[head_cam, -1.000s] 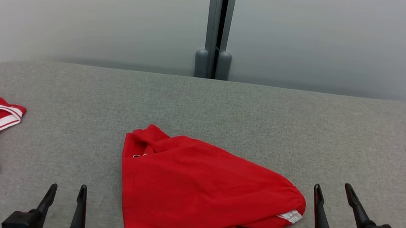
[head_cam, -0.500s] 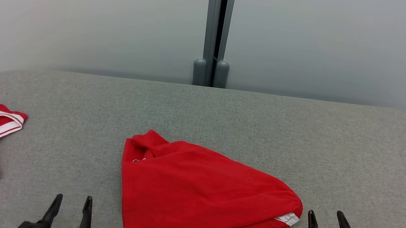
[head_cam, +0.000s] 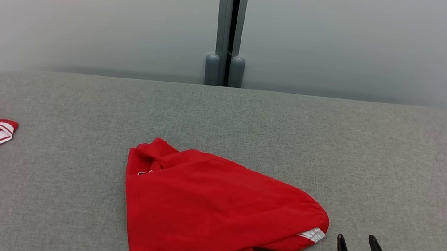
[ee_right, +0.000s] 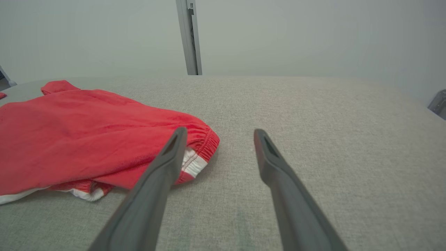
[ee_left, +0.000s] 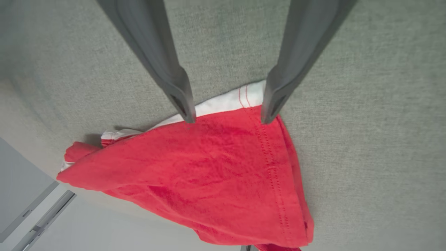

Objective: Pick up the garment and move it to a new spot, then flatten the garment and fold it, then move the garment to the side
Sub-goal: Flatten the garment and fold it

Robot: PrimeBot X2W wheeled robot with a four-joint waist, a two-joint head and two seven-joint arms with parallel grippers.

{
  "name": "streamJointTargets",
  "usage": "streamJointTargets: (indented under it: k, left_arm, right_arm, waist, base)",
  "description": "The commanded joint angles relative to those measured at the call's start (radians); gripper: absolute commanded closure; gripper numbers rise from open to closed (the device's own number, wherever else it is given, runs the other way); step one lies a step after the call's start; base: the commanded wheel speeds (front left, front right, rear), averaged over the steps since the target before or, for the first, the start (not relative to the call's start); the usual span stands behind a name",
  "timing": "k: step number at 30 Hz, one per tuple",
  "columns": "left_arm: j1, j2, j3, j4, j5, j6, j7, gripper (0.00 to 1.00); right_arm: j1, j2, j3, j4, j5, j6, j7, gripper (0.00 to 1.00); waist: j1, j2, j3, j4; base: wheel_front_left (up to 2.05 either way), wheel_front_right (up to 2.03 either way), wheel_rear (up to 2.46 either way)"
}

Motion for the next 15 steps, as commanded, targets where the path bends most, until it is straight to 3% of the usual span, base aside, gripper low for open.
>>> streamJointTargets:
  k: [1, 15]
  left_arm:
    - [-0.005, 0.021, -0.019, 0.010, -0.019, -0.001, -0.003, 0.00]
    - [-0.048, 0.043, -0.083, 0.071, -0.087, -0.001, -0.003, 0.00]
  right_arm:
    - [-0.004, -0.001, -0.004, 0.004, -0.005, 0.000, -0.003, 0.00]
    - [-0.021, -0.001, 0.012, 0.007, -0.012, 0.000, -0.003, 0.00]
  waist:
    - [0.0000, 0.0000, 0.003, 0.001]
    - [0.0000, 0.0000, 0.017, -0.015]
  base:
    - [0.00, 0.00, 0.00]
    - [0.00, 0.00, 0.00]
